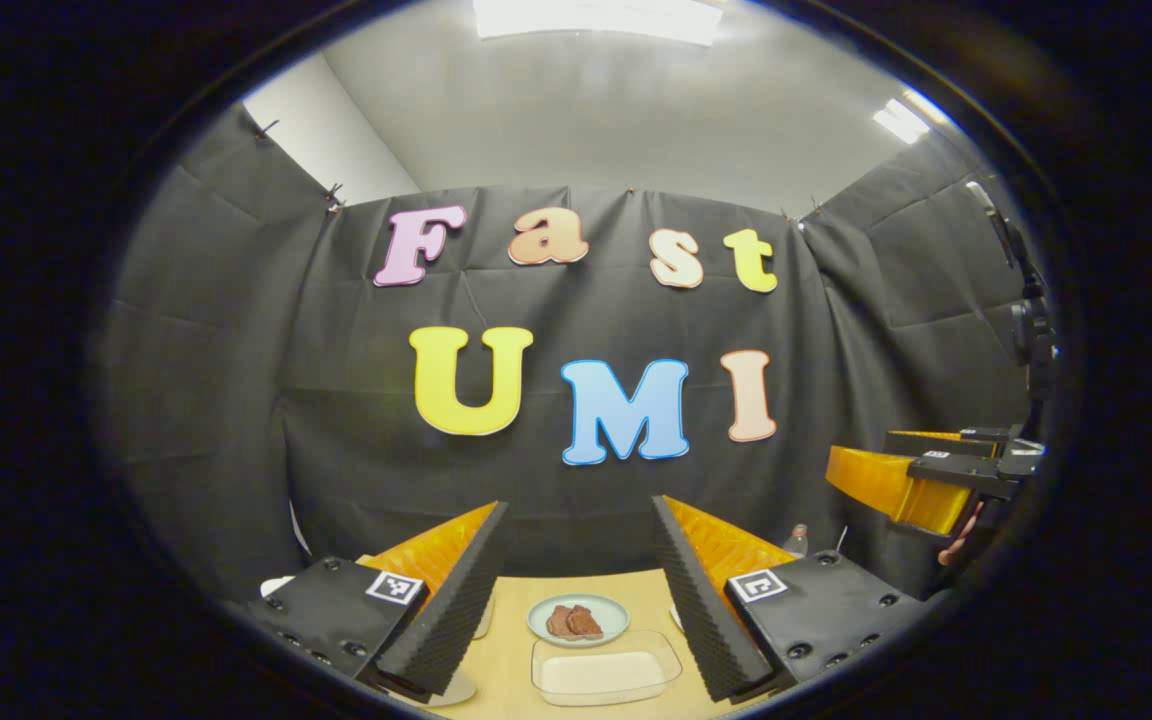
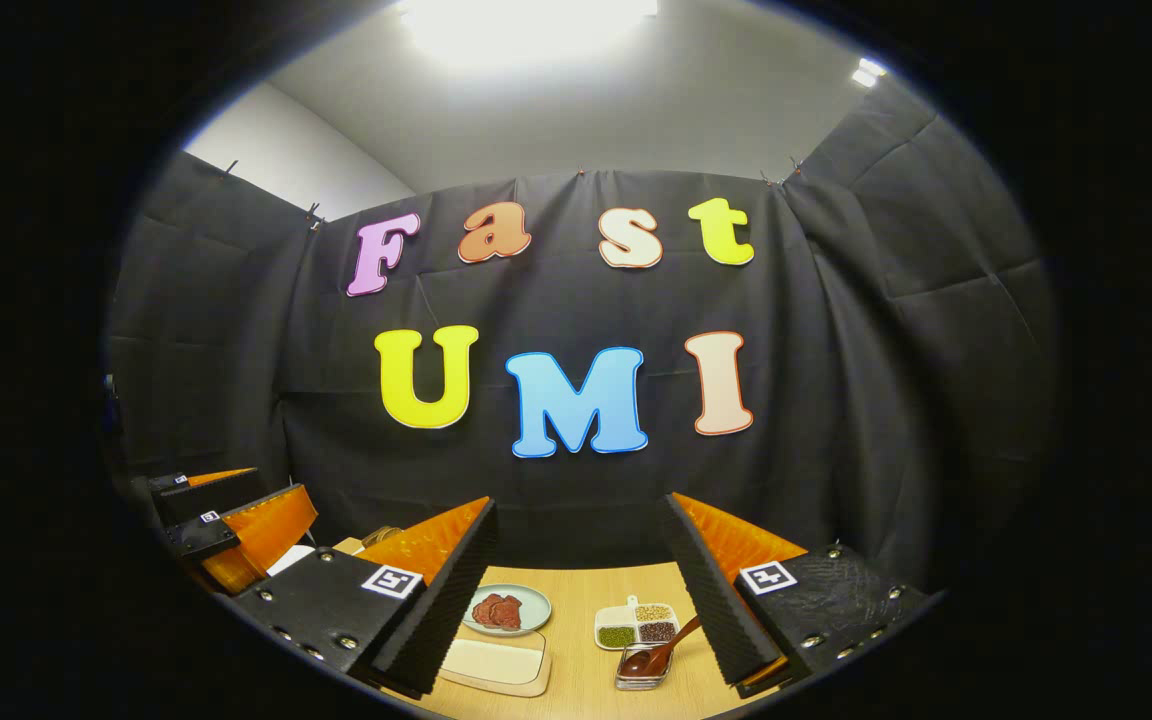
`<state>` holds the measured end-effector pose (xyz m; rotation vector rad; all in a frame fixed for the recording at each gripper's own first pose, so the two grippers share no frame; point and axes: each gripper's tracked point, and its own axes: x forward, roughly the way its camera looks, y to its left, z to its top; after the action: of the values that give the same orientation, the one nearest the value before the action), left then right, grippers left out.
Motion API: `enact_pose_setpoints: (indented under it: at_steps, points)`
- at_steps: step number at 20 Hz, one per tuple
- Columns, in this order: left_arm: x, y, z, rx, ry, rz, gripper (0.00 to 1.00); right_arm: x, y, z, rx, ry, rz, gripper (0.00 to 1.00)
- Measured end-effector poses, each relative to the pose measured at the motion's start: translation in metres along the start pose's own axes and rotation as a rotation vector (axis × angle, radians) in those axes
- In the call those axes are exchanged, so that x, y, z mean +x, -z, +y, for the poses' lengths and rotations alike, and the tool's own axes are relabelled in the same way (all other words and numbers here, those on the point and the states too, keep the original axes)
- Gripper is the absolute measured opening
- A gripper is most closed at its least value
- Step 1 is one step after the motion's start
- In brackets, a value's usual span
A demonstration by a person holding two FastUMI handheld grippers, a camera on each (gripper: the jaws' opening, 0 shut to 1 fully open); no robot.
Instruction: Close the left gripper, press the button to open the rice cooker; take a wooden spoon from the chopstick holder with the right hand, scoop a spoonful of rice and pour it into the rice cooker, then put the wooden spoon back into the chopstick holder.
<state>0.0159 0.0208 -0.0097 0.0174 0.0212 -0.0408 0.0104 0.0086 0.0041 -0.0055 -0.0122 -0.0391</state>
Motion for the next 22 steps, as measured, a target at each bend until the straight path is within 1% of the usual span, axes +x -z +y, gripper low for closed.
enact_pose_setpoints:
  at_steps: [7, 11, 13, 17, 19, 20, 21, 22]
  points:
    - [0.005, 0.015, 0.026, 0.005, -0.041, 0.019, 0.95, 0.006, 0.013, 0.003, -0.002, -0.007, 0.025, 1.0]
    - [0.007, 0.035, 0.038, -0.024, -0.056, 0.048, 0.95, 0.009, 0.025, 0.004, -0.014, -0.001, 0.041, 1.0]
    - [0.006, 0.051, 0.051, -0.028, -0.071, 0.073, 0.95, 0.011, 0.031, 0.005, -0.008, -0.003, 0.056, 1.0]
    - [0.003, 0.088, 0.093, -0.023, -0.125, 0.155, 0.95, 0.014, 0.042, 0.009, -0.012, -0.014, 0.084, 1.0]
    - [0.004, 0.111, 0.117, -0.049, -0.136, 0.217, 0.91, 0.015, 0.048, 0.01, -0.014, -0.021, 0.094, 1.0]
    - [0.003, 0.124, 0.127, -0.075, -0.133, 0.257, 0.81, 0.017, 0.052, 0.011, -0.016, -0.022, 0.101, 1.0]
    - [-0.002, 0.139, 0.136, -0.105, -0.132, 0.3, 0.76, 0.017, 0.056, 0.012, -0.017, -0.026, 0.11, 1.0]
    - [-0.004, 0.153, 0.147, -0.141, -0.136, 0.342, 0.61, 0.018, 0.06, 0.013, -0.016, -0.03, 0.12, 1.0]
